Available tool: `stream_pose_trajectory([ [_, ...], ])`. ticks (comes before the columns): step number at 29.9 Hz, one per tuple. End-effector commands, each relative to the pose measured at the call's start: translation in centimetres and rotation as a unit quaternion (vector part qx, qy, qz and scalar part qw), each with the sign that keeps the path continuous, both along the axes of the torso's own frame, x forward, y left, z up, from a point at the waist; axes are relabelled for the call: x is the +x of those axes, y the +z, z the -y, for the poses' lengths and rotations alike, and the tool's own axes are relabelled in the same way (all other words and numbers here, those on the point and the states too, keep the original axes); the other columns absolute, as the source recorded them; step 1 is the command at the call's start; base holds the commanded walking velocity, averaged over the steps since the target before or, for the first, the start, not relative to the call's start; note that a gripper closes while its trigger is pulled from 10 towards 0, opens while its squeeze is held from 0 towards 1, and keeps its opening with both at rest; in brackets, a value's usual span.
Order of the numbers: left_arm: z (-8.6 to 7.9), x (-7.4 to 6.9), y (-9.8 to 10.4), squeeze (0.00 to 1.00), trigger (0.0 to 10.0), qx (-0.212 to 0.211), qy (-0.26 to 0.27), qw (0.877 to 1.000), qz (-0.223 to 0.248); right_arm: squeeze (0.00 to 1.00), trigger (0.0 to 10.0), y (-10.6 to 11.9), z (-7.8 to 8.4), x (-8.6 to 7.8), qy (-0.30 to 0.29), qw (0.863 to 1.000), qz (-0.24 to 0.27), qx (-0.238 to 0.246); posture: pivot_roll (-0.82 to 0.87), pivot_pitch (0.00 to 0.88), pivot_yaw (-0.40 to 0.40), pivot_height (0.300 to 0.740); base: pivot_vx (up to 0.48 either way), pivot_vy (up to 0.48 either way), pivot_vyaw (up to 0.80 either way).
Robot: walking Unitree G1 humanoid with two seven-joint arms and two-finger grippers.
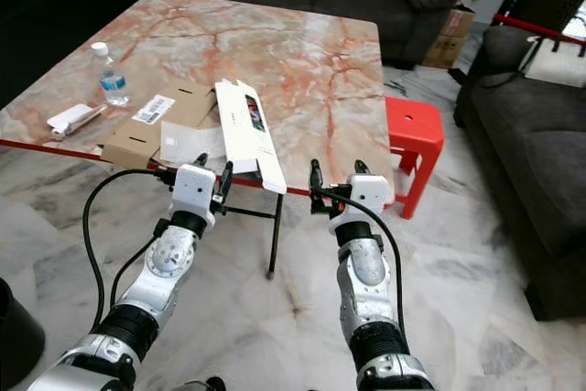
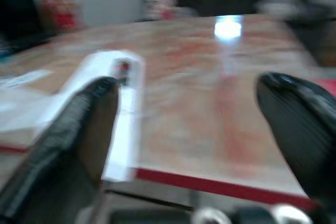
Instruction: Picking trash to rubbish bin
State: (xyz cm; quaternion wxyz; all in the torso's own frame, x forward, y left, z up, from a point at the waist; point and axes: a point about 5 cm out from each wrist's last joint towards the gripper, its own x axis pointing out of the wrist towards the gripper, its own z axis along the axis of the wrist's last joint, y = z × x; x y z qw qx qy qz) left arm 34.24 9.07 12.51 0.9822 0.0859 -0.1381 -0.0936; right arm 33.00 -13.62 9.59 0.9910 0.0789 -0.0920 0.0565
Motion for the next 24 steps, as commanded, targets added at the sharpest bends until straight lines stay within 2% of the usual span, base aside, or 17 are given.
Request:
stream_pose_trajectory([
  [1,-0.55,-0.13,-0.53,0.00,10.0,0.001,0.009,1.000,-0.010,0.00,10.0,0.07,-0.29,0.00,0.005,1.000,0.000,0.003,0.06,0.090,-0.081,0.740,0.000,0.000,0.00],
  [6,-0.48,-0.09,-0.28,0.00,10.0,0.000,0.004,1.000,-0.007,0.00,10.0,0.07,-0.33,0.01,0.005,1.000,0.000,0.001,0.06,0.089,-0.081,0.740,0.000,0.000,0.00],
  [13,-1.28,0.19,0.21,0.00,10.0,-0.007,0.025,1.000,-0.001,0.00,10.0,0.14,-0.60,-0.05,0.014,1.000,0.004,-0.014,0.06,0.090,-0.080,0.740,0.000,0.000,0.06],
  [19,-1.41,0.19,0.37,0.00,10.0,-0.008,0.028,1.000,0.004,0.00,10.0,0.11,-0.75,-0.08,0.019,1.000,0.004,-0.011,0.06,0.089,-0.082,0.740,0.332,0.000,0.71],
  [24,-1.28,0.16,0.36,0.00,10.0,-0.007,0.026,1.000,0.003,0.00,10.0,0.09,-0.53,-0.05,0.013,1.000,0.002,-0.007,0.06,0.089,-0.083,0.740,0.373,0.000,0.00],
])
